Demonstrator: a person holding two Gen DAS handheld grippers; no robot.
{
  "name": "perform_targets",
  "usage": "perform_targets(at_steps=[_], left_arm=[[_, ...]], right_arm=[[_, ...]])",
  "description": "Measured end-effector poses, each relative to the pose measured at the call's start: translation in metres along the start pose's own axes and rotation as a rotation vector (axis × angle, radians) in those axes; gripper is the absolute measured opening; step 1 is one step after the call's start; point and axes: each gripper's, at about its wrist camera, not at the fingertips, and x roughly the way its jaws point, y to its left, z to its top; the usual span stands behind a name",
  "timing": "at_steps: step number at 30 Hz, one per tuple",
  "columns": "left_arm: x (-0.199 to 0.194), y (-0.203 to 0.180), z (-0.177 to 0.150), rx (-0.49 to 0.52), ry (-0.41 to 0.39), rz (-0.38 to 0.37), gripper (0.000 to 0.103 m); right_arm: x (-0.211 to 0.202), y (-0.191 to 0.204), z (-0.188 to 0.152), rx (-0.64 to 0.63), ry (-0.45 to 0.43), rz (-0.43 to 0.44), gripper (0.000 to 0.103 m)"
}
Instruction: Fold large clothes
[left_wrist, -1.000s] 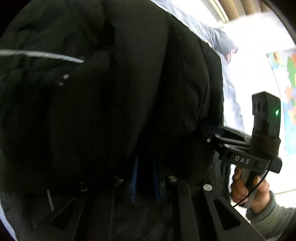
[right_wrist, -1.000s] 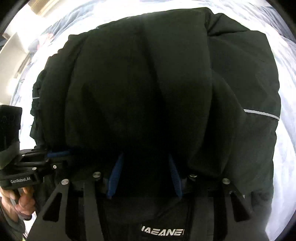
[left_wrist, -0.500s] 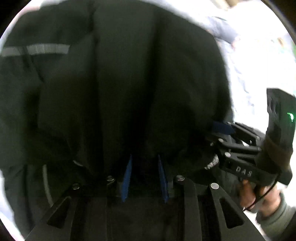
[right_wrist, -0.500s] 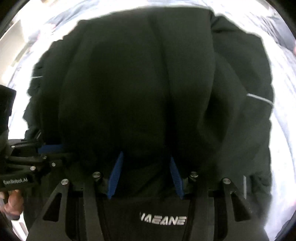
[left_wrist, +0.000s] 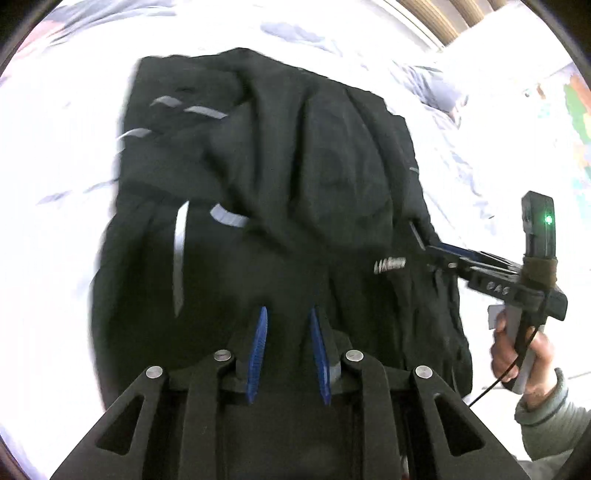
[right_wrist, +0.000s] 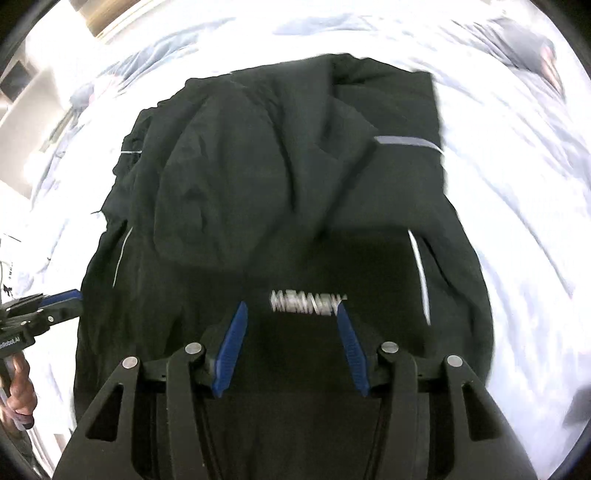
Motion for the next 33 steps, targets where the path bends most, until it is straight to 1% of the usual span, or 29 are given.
perform_targets(at_steps=[1,3,5,6,8,9,13,15,16,18,20,22,25,28,29,30,31,33], left_arm=[[-0.012,0.000,-0.015,0.002,-0.022,0.053,0.025],[-0.025,0.005,-0.040,0.002,-0.035,0.112,0.025],[-0.034,0.008,-0.049,-0.030,-0.046,0.118,0.025],[-0.042,0.011,-0.059,-0.056,-0.055,0.110,0.025],[-0.050,0.018,-0.072,-0.095,-0.064,0.106,0.025],[-0.054,0.023,-0.081,-0.111,-0.066,0.111,0.025],[-0.059,0.031,-0.101,-0.149,-0.055,0.170,0.025],[-0.067,0.039,-0.112,-0.158,-0.059,0.195,0.025],[-0.069,0.047,-0.119,-0.179,-0.055,0.201,0.025],[-0.070,0.066,-0.133,-0.258,-0.045,0.178,0.030],[-0.069,0.085,-0.150,-0.344,-0.037,0.141,0.050],[-0.066,0.101,-0.166,-0.423,-0.033,0.116,0.056],[-0.055,0.118,-0.189,-0.525,-0.026,0.070,0.057],[-0.042,0.126,-0.204,-0.572,-0.014,0.034,0.058],[-0.036,0.126,-0.207,-0.583,-0.010,0.029,0.058],[-0.031,0.127,-0.210,-0.591,-0.004,0.023,0.058],[-0.024,0.128,-0.213,-0.603,0.008,0.016,0.058],[-0.014,0.127,-0.216,-0.607,0.015,0.030,0.058]], right_arm=[[-0.008,-0.007,-0.013,0.017,0.000,-0.002,0.052],[-0.022,-0.021,-0.037,0.044,-0.007,-0.011,0.052],[-0.038,-0.036,-0.062,0.073,-0.017,-0.022,0.052],[-0.044,-0.041,-0.067,0.084,-0.019,-0.026,0.053],[-0.061,-0.061,-0.090,0.126,-0.028,-0.039,0.053],[-0.062,-0.064,-0.093,0.138,-0.030,-0.044,0.053],[-0.077,-0.104,-0.130,0.229,-0.012,-0.051,0.053],[-0.078,-0.119,-0.146,0.249,0.009,-0.068,0.053],[-0.077,-0.126,-0.153,0.253,0.021,-0.078,0.053],[-0.074,-0.136,-0.165,0.268,0.047,-0.081,0.053],[-0.070,-0.146,-0.176,0.281,0.068,-0.072,0.053],[-0.067,-0.153,-0.185,0.292,0.082,-0.071,0.053],[-0.062,-0.167,-0.196,0.313,0.097,-0.058,0.054],[-0.055,-0.181,-0.204,0.334,0.110,-0.026,0.055],[-0.052,-0.185,-0.205,0.344,0.112,-0.002,0.059],[-0.050,-0.189,-0.207,0.354,0.113,0.024,0.065],[-0.046,-0.192,-0.209,0.360,0.115,0.048,0.067],[-0.036,-0.191,-0.209,0.358,0.129,0.087,0.068]])
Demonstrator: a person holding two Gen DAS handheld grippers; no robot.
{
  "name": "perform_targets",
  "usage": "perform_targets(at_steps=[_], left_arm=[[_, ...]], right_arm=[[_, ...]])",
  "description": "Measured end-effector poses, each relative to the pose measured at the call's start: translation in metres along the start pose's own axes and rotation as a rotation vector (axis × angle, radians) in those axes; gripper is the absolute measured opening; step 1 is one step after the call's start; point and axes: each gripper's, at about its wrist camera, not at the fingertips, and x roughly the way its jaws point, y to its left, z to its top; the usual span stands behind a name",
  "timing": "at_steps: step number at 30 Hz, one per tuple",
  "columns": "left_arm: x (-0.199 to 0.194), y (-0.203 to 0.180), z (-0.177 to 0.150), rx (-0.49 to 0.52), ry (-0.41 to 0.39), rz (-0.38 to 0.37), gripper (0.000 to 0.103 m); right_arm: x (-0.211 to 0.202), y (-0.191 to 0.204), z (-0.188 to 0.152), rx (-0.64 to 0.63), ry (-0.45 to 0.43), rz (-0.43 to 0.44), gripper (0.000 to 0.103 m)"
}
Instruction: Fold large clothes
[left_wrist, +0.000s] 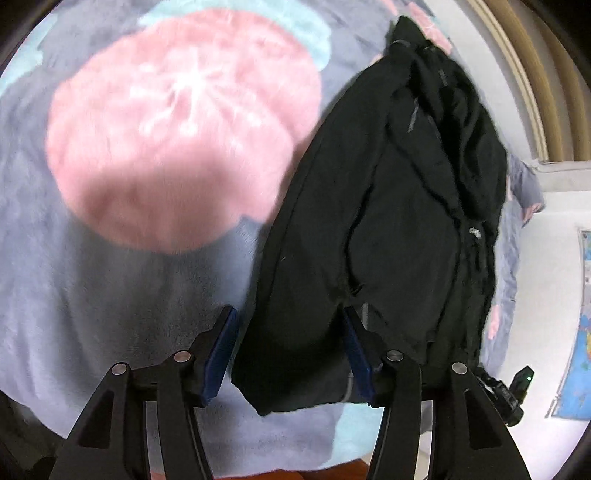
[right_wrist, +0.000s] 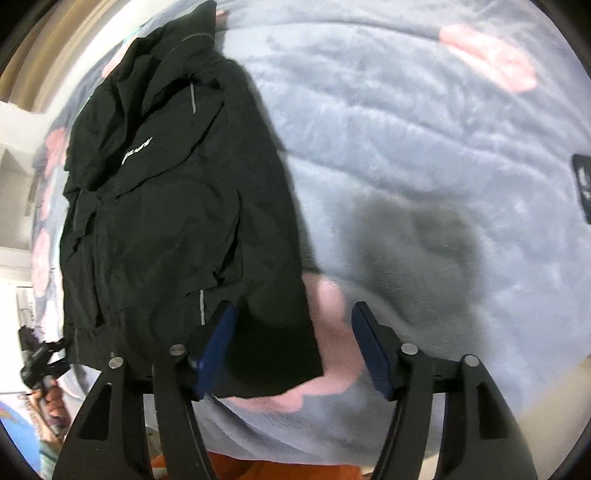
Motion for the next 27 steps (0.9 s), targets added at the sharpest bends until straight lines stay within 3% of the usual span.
perform_targets(at_steps=[7,9,11,15,19,22,23,24,25,27], left_arm=[[0.012,-0.005,0.000,0.028,-0.009,0.022,0.059],[0.009,-0.014,-0.002,0.075,-0.018,0.025,0.050],[0.004,-0.023,-0.006,0.122,-0.018,-0.007,0.035],[0.005,-0.030,-0.007,0.155,-0.012,-0.012,0.035],[0.024,-0.024,0.000,0.099,0.030,-0.040,0.043],[0.032,-0.026,0.002,0.103,0.032,-0.018,0.043],[0.029,-0.027,0.002,0.111,0.026,-0.012,0.040],[0.027,-0.028,0.001,0.123,0.020,-0.013,0.034],[0.022,-0.033,0.000,0.140,0.008,-0.019,0.022],[0.012,-0.036,0.001,0.151,-0.015,-0.037,0.015]], right_arm=[[0.034,0.022,-0.005,-0.065,0.056,0.026,0.067],[0.032,0.026,-0.007,-0.085,0.046,0.050,0.051],[0.027,0.028,-0.009,-0.103,0.048,0.098,0.049],[0.031,0.025,-0.006,-0.096,0.075,0.122,0.051],[0.048,0.016,0.001,-0.034,0.105,0.149,0.053],[0.055,0.015,0.002,-0.010,0.116,0.150,0.053],[0.053,0.018,0.001,-0.019,0.108,0.149,0.052],[0.050,0.020,0.001,-0.030,0.102,0.149,0.041],[0.046,0.025,0.002,-0.046,0.094,0.154,0.036],[0.031,0.032,0.002,-0.064,0.063,0.173,0.026]])
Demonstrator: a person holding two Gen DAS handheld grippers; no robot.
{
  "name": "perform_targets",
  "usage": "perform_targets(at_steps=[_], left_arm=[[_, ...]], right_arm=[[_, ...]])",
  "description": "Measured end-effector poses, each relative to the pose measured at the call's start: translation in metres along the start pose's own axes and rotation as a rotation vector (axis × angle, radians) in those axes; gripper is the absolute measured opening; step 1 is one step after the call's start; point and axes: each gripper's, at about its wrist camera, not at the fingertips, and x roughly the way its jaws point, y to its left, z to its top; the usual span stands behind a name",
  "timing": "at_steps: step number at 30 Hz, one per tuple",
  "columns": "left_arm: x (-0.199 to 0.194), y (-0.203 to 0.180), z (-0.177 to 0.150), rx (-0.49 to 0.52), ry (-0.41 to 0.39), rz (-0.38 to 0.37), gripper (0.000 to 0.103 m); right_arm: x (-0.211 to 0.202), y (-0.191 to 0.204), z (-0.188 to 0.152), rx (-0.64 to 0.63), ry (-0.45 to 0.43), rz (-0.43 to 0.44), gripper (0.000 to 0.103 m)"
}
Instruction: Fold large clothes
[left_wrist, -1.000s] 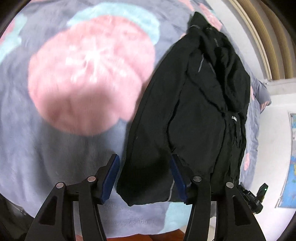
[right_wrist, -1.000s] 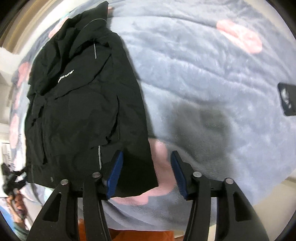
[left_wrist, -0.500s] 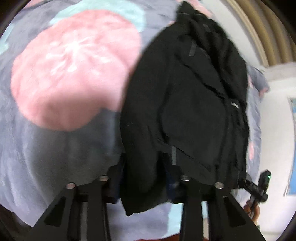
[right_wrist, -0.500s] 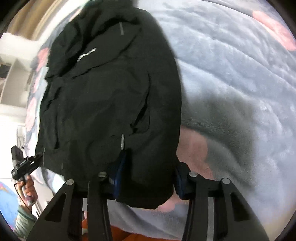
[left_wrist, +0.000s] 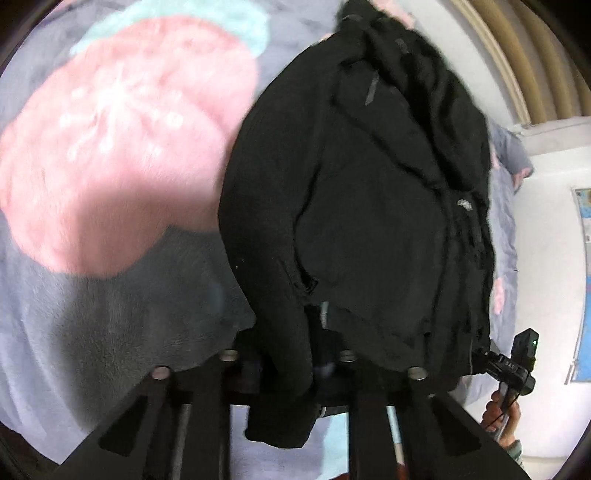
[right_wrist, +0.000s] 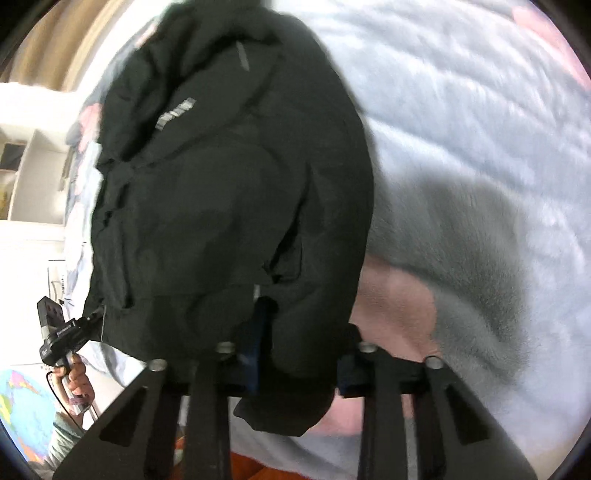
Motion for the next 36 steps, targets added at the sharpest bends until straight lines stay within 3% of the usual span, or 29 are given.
perform_targets(at_steps=[3,11,19,28,32,36], left_arm=[[-0.019,-0.015,0.006,0.007,-0.056,-0.055,0.012],[-0.067,-0.075,0.033,0.128,-0.176,-0.157,0.011],[-0.117,-0.115,0.097,0.213,-0.300,-0.252,0.011],[-0.125,-0.161,0.217,0.240,-0.381,-0.259,0.011],[-0.097,-0.169,0.278,0.194,-0.381,-0.226,0.011],[-0.052,-0.166,0.325,0.102,-0.356,-0.149,0.012]], right_arm=[[-0.021,0.020,0.004,-0.039,-0.052,0.010,0.020],[-0.075,0.067,0.032,-0.117,-0.171,0.041,0.018],[-0.128,0.092,0.085,-0.129,-0.307,0.092,0.017],[-0.145,0.121,0.212,-0.125,-0.397,0.077,0.017],[-0.122,0.117,0.284,-0.053,-0.382,0.086,0.019],[-0.074,0.113,0.349,0.006,-0.332,0.075,0.020]])
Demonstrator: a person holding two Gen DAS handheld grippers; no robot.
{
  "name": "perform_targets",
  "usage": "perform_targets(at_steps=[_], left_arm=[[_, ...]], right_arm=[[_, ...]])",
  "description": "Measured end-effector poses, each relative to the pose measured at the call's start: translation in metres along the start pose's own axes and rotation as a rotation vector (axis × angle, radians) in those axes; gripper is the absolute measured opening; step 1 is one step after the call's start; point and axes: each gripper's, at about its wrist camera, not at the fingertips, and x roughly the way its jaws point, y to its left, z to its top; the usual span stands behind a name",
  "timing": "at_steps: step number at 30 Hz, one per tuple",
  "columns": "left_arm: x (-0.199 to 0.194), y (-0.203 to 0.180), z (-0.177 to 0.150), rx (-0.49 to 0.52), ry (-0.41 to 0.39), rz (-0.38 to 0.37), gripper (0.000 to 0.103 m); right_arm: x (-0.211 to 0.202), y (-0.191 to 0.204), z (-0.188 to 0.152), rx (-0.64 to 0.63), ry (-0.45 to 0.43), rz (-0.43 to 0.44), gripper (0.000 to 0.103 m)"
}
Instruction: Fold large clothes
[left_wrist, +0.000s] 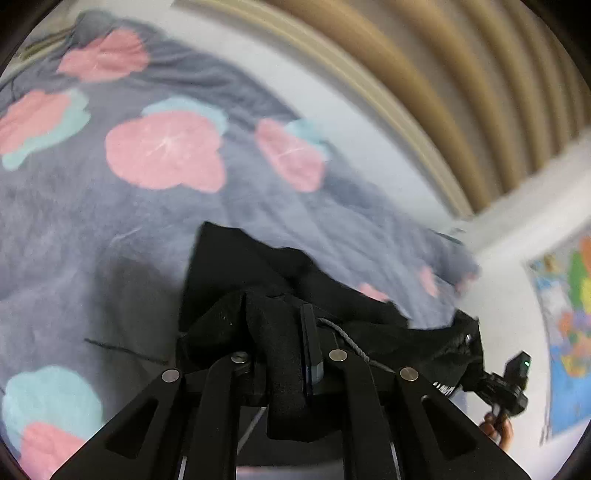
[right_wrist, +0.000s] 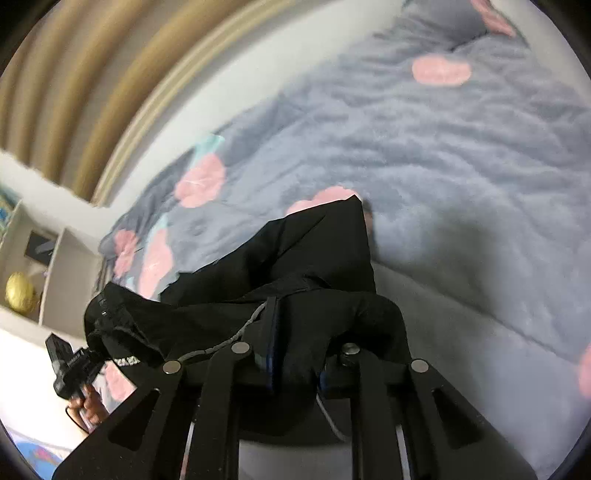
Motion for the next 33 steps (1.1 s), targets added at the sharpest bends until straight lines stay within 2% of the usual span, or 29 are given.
perform_targets(at_steps=[4,6,10,14,18,21,23,25,26,27,29,30,32,33], left_arm=[[0.071,0.027,0.013,-0.128,0.067,0.103,0.015],[0.102,0.038,0.011,-0.161,0.107,0.147,0.016],[0.144,0.047,0.006,-0.134,0.156,0.224,0.017],[0.151,0.048,0.009,-0.118,0.187,0.234,0.018],[0.126,0.045,0.017,-0.077,0.208,0.178,0.018],[0.096,0.042,0.025,-0.034,0.205,0.105,0.025],[0.065,0.039,0.031,-0.023,0.217,-0.015,0.036],[0.035,0.035,0.037,-0.020,0.228,-0.137,0.038],[0.024,0.033,0.040,-0.019,0.233,-0.186,0.041],[0.010,0.032,0.042,-0.015,0.243,-0.233,0.043],[-0.012,0.027,0.042,0.015,0.235,-0.256,0.051],[-0.020,0.022,0.040,0.043,0.225,-0.253,0.054],[-0.034,0.016,0.037,0.095,0.175,-0.215,0.077],[-0.039,0.015,0.036,0.113,0.145,-0.202,0.080]], right_arm=[[0.066,-0.012,0.020,0.042,0.085,-0.067,0.022],[0.099,-0.019,0.023,0.051,0.127,-0.114,0.023],[0.136,-0.033,0.022,0.076,0.163,-0.129,0.023],[0.142,-0.034,0.024,0.065,0.186,-0.137,0.024],[0.112,-0.036,0.029,0.082,0.171,-0.075,0.028],[0.073,-0.040,0.033,0.098,0.125,0.037,0.038],[0.049,-0.040,0.034,0.112,0.115,0.111,0.042],[0.029,-0.039,0.034,0.112,0.105,0.154,0.048],[0.020,-0.037,0.034,0.109,0.094,0.164,0.054],[0.011,-0.034,0.034,0.102,0.074,0.159,0.064],[-0.008,-0.026,0.034,0.062,0.013,0.121,0.078],[-0.014,-0.020,0.034,0.033,-0.011,0.098,0.081],[-0.019,-0.012,0.034,-0.037,-0.020,0.038,0.085],[-0.015,-0.008,0.033,-0.067,-0.010,0.012,0.085]])
